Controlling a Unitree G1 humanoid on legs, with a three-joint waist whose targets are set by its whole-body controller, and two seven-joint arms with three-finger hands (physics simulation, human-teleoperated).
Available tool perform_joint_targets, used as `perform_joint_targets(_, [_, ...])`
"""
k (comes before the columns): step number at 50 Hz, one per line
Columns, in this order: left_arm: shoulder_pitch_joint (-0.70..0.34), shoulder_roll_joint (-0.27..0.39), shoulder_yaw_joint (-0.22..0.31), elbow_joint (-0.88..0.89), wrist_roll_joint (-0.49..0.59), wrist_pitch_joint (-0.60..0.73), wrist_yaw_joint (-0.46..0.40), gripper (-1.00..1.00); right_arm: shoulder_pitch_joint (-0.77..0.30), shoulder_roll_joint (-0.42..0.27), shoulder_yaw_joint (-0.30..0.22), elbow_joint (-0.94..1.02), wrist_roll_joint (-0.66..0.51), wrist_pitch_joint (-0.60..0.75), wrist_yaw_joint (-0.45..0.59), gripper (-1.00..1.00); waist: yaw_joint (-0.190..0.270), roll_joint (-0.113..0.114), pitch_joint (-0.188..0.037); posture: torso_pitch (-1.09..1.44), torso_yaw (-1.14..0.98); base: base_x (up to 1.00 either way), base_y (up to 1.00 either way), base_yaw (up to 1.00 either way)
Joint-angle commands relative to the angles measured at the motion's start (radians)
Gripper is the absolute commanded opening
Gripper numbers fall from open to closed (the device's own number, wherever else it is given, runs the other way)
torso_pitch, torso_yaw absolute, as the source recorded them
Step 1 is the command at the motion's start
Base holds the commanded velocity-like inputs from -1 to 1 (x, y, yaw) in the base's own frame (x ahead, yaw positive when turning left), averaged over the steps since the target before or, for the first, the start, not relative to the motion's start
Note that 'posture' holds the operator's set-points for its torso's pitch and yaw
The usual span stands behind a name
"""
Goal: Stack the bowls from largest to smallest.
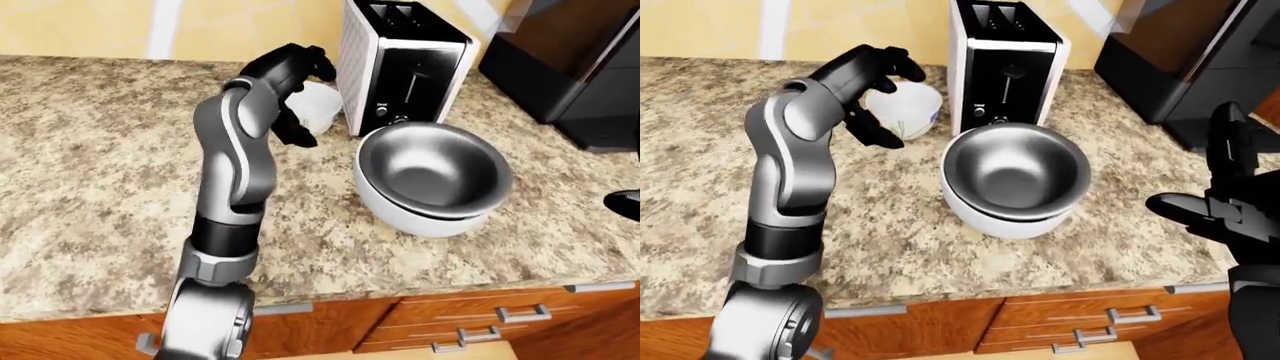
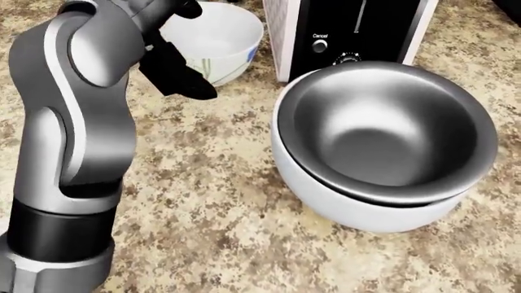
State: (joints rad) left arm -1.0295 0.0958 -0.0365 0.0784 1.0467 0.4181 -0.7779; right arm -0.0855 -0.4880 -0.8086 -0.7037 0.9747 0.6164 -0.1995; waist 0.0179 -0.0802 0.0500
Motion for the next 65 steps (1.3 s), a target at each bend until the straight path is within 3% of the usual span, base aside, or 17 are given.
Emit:
perform_joint_targets(1, [-0.038, 0.003, 0.003, 0.001, -0.004, -0.036, 0.052, 0.31, -0.012, -0.017, -0.012, -0.022, -0.005, -0.027, 0.009, 1.0, 0.001, -0.005, -0.023, 0.0, 0.0, 0.0, 0.0, 0.0])
perform_joint_targets(17, [-0.086, 0.006, -0.011, 0.283, 0.035, -0.163, 0.22, 0.29, -0.007, 0.003, -0.004, -0.019, -0.039, -0.033, 0.029, 1.0, -0.005, 0.0, -0.026, 0.0, 0.0, 0.0, 0.0, 0.0])
perform_joint_targets(27, [-0.154, 0.011, -0.011, 0.554, 0.037, -0.23, 0.386, 0.23, 0.014, 0.033, -0.008, -0.004, -0.072, -0.054, 0.07, 1.0, -0.007, 0.001, -0.03, 0.0, 0.0, 0.0, 0.0, 0.0])
perform_joint_targets(35, [-0.209, 0.016, -0.017, 0.726, 0.025, -0.26, 0.47, 0.01, 0.017, 0.037, -0.017, 0.024, -0.089, -0.066, 0.09, 1.0, -0.009, 0.001, -0.035, 0.0, 0.0, 0.0, 0.0, 0.0])
perform_joint_targets(41, [-0.231, 0.03, -0.017, 0.835, 0.019, -0.285, 0.528, -0.15, 0.011, 0.049, 0.011, 0.045, -0.126, -0.085, 0.104, 1.0, -0.011, 0.001, -0.038, 0.0, 0.0, 0.0, 0.0, 0.0])
perform_joint_targets(45, [-0.251, 0.04, -0.015, 0.909, 0.008, -0.304, 0.572, -0.42, 0.006, 0.048, 0.016, 0.046, -0.133, -0.082, 0.103, 1.0, -0.011, 0.002, -0.042, 0.0, 0.0, 0.0, 0.0, 0.0])
perform_joint_targets(52, [-0.24, 0.059, -0.014, 0.868, -0.001, -0.308, 0.555, -0.82, 0.0, 0.05, 0.026, 0.05, -0.144, -0.084, 0.105, 1.0, -0.013, 0.004, -0.045, 0.0, 0.0, 0.0, 0.0, 0.0])
perform_joint_targets(53, [-0.236, 0.062, -0.012, 0.849, -0.004, -0.308, 0.548, -0.98, 0.0, 0.051, 0.024, 0.047, -0.141, -0.083, 0.104, 1.0, -0.013, 0.004, -0.045, 0.0, 0.0, 0.0, 0.0, 0.0])
perform_joint_targets(60, [-0.163, 0.091, -0.001, 0.622, 0.012, -0.284, 0.442, -1.0, 0.002, 0.055, 0.027, 0.023, -0.134, -0.071, 0.091, 1.0, -0.013, 0.008, -0.041, 0.0, 0.0, 0.0, 0.0, 0.0])
perform_joint_targets(65, [-0.096, 0.103, 0.01, 0.391, 0.033, -0.27, 0.313, -1.0, 0.002, 0.059, 0.032, 0.007, -0.131, -0.065, 0.082, 1.0, -0.013, 0.011, -0.037, 0.0, 0.0, 0.0, 0.0, 0.0])
